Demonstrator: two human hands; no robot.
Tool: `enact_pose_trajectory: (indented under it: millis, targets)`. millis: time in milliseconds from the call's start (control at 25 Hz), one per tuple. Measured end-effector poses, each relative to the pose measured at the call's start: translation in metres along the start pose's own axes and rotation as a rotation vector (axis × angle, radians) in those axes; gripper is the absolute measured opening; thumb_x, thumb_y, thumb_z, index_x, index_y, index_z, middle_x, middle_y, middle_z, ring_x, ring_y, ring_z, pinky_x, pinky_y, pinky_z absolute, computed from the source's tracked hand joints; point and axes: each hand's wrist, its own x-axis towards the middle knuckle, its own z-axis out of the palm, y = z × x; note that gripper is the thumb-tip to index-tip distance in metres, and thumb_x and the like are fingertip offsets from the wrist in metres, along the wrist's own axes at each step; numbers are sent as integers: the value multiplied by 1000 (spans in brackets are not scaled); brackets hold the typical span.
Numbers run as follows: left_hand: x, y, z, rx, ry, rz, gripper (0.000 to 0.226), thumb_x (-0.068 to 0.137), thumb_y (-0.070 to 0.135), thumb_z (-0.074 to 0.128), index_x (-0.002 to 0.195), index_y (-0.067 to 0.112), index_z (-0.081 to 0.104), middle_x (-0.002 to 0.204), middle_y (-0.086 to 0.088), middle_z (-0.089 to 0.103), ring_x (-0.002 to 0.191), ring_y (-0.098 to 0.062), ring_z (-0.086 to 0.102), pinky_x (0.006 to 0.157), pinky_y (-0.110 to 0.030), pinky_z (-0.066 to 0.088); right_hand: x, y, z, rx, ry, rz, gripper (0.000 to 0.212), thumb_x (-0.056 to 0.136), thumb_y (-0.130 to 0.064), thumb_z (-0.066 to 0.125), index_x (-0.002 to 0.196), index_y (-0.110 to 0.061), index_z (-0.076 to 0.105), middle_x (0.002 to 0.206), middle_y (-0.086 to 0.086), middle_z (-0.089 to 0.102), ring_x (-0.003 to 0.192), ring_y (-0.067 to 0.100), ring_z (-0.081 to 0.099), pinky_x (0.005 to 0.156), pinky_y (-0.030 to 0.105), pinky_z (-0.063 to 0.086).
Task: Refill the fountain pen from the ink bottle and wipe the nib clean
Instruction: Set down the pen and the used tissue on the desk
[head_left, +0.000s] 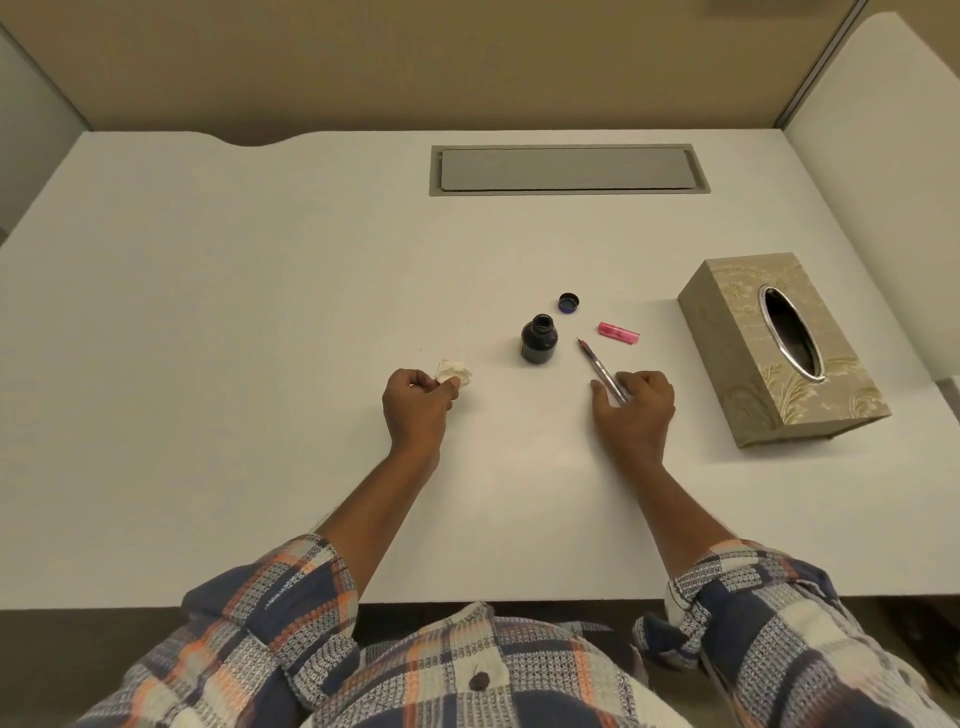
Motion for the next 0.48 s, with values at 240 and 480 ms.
enact_pose_trajectory:
  millis: [240, 480]
  targets:
    - [-20, 3, 15, -97, 87, -38, 28, 73, 4, 73, 83, 13, 49, 69, -3, 64, 68, -25, 65, 67, -33, 50, -4, -1, -5, 101, 121, -136, 33, 75, -23, 74, 101, -4, 69, 103, 14, 59, 96, 30, 56, 81, 32, 37]
    - [-52, -6, 28, -231, 131, -60, 25, 72, 2, 75, 95, 0, 65, 85, -14, 71, 75, -25, 67, 78, -33, 56, -21, -9, -7, 122, 63, -579, 14, 80, -17, 68, 92, -11, 71, 94, 9, 65, 91, 24, 57, 79, 35, 36]
